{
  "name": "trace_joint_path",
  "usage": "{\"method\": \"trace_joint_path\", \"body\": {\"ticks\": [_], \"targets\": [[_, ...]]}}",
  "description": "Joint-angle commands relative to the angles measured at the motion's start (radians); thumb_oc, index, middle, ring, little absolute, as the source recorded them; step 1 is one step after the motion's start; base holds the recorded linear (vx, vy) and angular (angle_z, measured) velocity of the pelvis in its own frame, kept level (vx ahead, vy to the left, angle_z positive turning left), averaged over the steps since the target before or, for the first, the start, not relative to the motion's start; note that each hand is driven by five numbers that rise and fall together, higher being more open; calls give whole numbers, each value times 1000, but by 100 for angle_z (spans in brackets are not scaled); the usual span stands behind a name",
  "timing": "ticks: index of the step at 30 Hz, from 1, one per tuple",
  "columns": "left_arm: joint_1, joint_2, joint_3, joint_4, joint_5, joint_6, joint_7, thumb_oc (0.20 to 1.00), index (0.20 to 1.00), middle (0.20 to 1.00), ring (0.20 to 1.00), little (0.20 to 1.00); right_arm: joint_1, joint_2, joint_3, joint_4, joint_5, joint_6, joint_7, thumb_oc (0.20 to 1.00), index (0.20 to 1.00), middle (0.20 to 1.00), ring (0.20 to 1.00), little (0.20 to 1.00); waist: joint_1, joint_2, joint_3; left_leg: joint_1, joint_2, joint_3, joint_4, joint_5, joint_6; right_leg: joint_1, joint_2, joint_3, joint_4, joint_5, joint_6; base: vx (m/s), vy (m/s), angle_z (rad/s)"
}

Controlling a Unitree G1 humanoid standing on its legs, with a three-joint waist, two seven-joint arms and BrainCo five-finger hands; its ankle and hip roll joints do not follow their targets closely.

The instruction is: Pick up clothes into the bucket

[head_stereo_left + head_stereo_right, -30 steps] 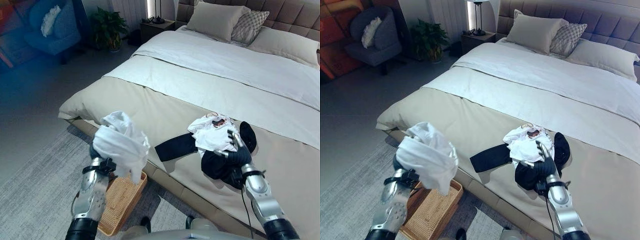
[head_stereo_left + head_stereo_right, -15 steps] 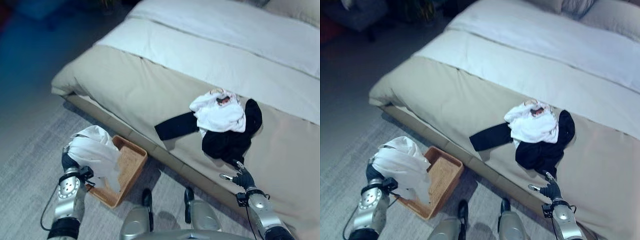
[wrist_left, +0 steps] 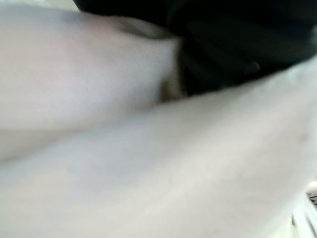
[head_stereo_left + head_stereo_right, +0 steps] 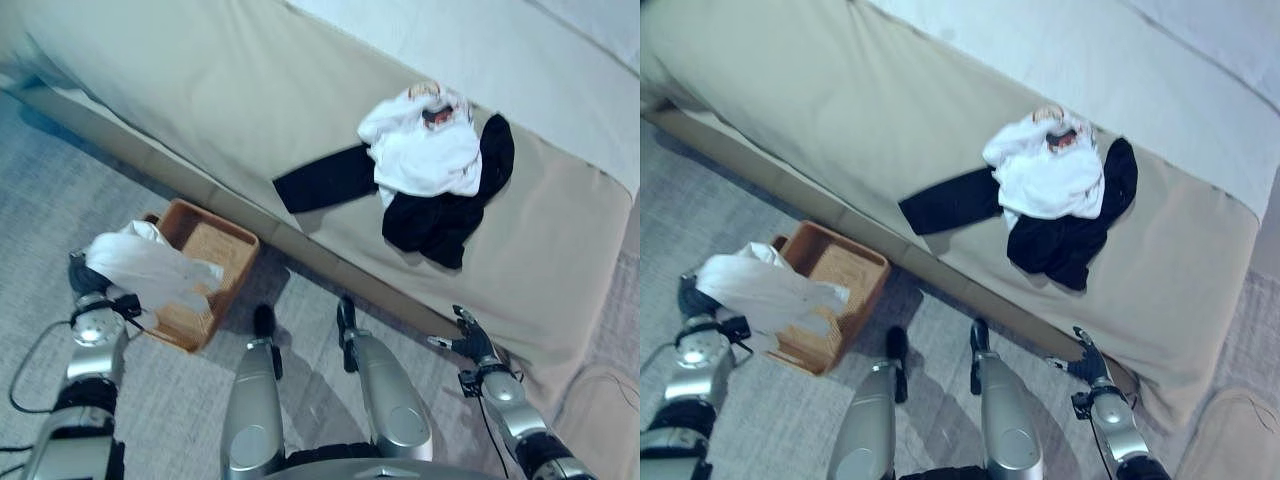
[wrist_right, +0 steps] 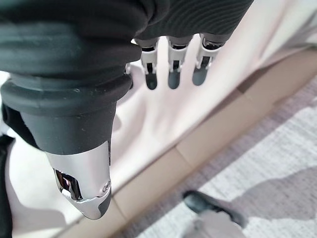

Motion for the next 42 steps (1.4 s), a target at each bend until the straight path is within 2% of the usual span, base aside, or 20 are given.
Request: {"method": "trace_joint_path", "body": {"ticks": [1, 6, 7, 9, 10, 11, 12, 13, 14, 15, 16, 22, 27, 30, 31, 34, 36, 37, 38, 42], "targets": [[-50, 117, -8, 52, 18, -8, 40, 200, 200, 200, 200, 200, 13, -45, 27, -57, 68, -54, -54, 1000, 1000, 1000, 1000, 1000, -13, -63, -15, -148, -25, -31, 221, -95, 59, -86, -41, -1, 46, 32, 48, -87, -11, 4], [-99, 138, -39, 49, 8, 13, 64, 200, 200, 200, 200, 200, 14, -58, 14, -78, 98, -67, -93, 1000, 1000, 1000, 1000, 1000, -25, -75, -15, -331, -28, -70, 344, -127, 67, -241, -34, -24, 156, -4, 37, -46, -12, 16], [-99, 138, -39, 49, 8, 13, 64, 200, 200, 200, 200, 200, 14, -58, 14, -78, 98, -67, -93, 1000, 1000, 1000, 1000, 1000, -25, -74, -15, -331, -28, -70, 344, -127, 67, -241, -34, -24, 156, -4, 37, -5, -16, 3], [-147, 148, -47, 110, -6, 37, 72, 200, 200, 200, 200, 200, 4, -58, 22, -81, 110, -68, -110, 1000, 1000, 1000, 1000, 1000, -31, -91, -15, -393, -25, -84, 388, -140, 74, -295, -26, -35, 188, -14, 35, 7, -27, 9], [-148, 148, -48, 111, -6, 37, 72, 536, 536, 536, 536, 536, 4, -57, 22, -81, 110, -68, -110, 1000, 1000, 1000, 1000, 1000, -31, -90, -15, -394, -24, -85, 389, -140, 74, -296, -26, -36, 189, -14, 35, 16, -40, 16], [-168, 147, -51, 139, -6, 55, 75, 1000, 1000, 1000, 1000, 1000, 1, -55, 27, -82, 115, -68, -113, 1000, 1000, 1000, 1000, 1000, -31, -95, -15, -404, -24, -88, 394, -143, 77, -302, -23, -42, 187, -13, 35, 103, -24, 11], [-174, 149, -59, 152, 2, 71, 79, 1000, 1000, 1000, 1000, 1000, 5, -54, 36, -84, 117, -66, -118, 1000, 1000, 1000, 1000, 1000, -28, -96, -15, -388, -17, -97, 412, -183, 76, -286, -17, -41, 199, -43, 41, 33, -37, 11], [-202, 152, -71, 163, 6, 88, 71, 1000, 1000, 1000, 1000, 1000, -1, -51, 36, -87, 117, -61, -120, 1000, 1000, 1000, 1000, 1000, -31, -102, -15, -412, -21, -95, 400, -145, 80, -304, -22, -47, 180, -11, 36, 38, -22, 3], [-206, 156, -76, 169, 27, 102, 67, 1000, 1000, 1000, 1000, 1000, 2, -49, 39, -92, 117, -58, -119, 1000, 1000, 1000, 1000, 1000, -29, -103, -15, -411, -18, -96, 397, -146, 81, -305, -21, -49, 176, -10, 37, 36, -22, 1], [-211, 154, -77, 174, 31, 109, 70, 1000, 1000, 1000, 1000, 1000, 10, -48, 45, -95, 116, -57, -117, 1000, 1000, 1000, 1000, 1000, -25, -102, -15, -389, -15, -105, 409, -184, 80, -285, -15, -47, 185, -40, 43, 31, -20, -4], [-229, 152, -74, 201, 31, 121, 78, 1000, 1000, 1000, 1000, 1000, 3, -46, 46, -97, 114, -56, -117, 1000, 1000, 1000, 1000, 1000, -31, -110, -15, -408, -18, -103, 395, -147, 82, -298, -19, -51, 162, -8, 35, 27, -24, -4], [-225, 131, -4, 248, -28, 138, 111, 1000, 1000, 1000, 1000, 1000, 6, -50, 56, -136, 126, -57, -103, 1000, 1000, 1000, 1000, 1000, -29, -113, -15, -374, -16, -95, 367, -147, 83, -267, -14, -46, 124, -3, 32, -4, -1, 2], [-165, 106, 61, 267, -42, 136, 130, 1000, 1000, 1000, 1000, 1000, 2, -55, 45, -197, 166, -78, -90, 1000, 1000, 1000, 1000, 1000, -24, -102, -15, -315, -19, -75, 304, -124, 77, -222, -20, -28, 73, 13, 35, 8, 15, -4], [-89, 77, 87, 210, -28, 118, 138, 1000, 1000, 1000, 1000, 1000, -2, -58, 34, -271, 197, -101, -80, 1000, 1000, 1000, 1000, 1000, -13, -76, -15, -257, -25, -55, 228, -92, 69, -184, -32, -20, 32, 29, 38, -3, 24, -5], [-87, 76, 89, 209, -27, 118, 139, 1000, 1000, 1000, 1000, 1000, -1, -59, 35, -272, 197, -101, -80, 1000, 1000, 1000, 1000, 1000, -13, -77, -15, -255, -26, -54, 225, -91, 69, -182, -32, -20, 31, 30, 38, -1, 17, -5], [-25, 19, 88, 118, -3, 94, 155, 1000, 1000, 1000, 1000, 1000, -3, -59, 3, -335, 211, -124, -83, 1000, 1000, 1000, 1000, 1000, 0, -40, -15, -203, -44, -46, 159, -65, 66, -146, -53, -18, 9, 33, 38, 0, 25, -4], [31, -52, 42, 0, 57, 47, 171, 1000, 1000, 1000, 1000, 1000, -21, -71, -31, -404, 187, -153, -104, 1000, 1000, 1000, 1000, 1000, 16, 4, -15, -151, -70, -48, 78, -27, 59, -106, -79, -28, -11, 32, 38, -3, 8, 8], [32, -53, 42, 0, 58, 48, 172, 1000, 1000, 1000, 1000, 1000, -20, -71, -31, -405, 187, -153, -104, 1000, 1000, 1000, 1000, 1000, 15, 5, -15, -150, -71, -48, 75, -26, 59, -104, -80, -29, -12, 32, 38, -11, -7, 25], [25, -86, 5, 14, 63, 27, 135, 1000, 1000, 1000, 1000, 1000, -45, -81, -56, -453, 164, -164, -134, 1000, 1000, 1000, 1000, 1000, 17, 28, -15, -110, -84, -46, 14, 2, 55, -84, -93, -35, -22, 34, 39, -9, -1, 26], [8, -146, -66, 19, 92, 2, 90, 1000, 1000, 1000, 1000, 1000, -96, -103, -89, -484, 85, -159, -187, 1000, 1000, 1000, 1000, 1000, 15, 54, -15, -51, -99, -48, -57, 29, 53, -43, -105, -44, -46, 40, 43, 4, -12, 24]]}}
